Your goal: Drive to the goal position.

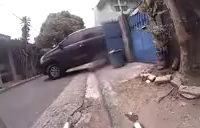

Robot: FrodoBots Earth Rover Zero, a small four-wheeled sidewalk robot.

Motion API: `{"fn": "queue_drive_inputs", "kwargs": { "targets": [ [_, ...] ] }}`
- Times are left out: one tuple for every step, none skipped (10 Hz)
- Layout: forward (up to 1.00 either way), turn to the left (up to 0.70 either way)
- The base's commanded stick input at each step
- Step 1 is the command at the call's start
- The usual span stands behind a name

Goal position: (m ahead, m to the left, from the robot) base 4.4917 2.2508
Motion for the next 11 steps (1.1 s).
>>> {"fn": "queue_drive_inputs", "kwargs": {
  "targets": [
    [0.05,0.00],
    [0.04,0.00],
    [0.04,0.00],
    [0.05,0.00],
    [0.04,0.00],
    [0.04,0.00],
    [0.04,0.00],
    [0.04,0.00],
    [0.04,0.00],
    [0.04,0.00],
    [0.04,0.00]
  ]
}}
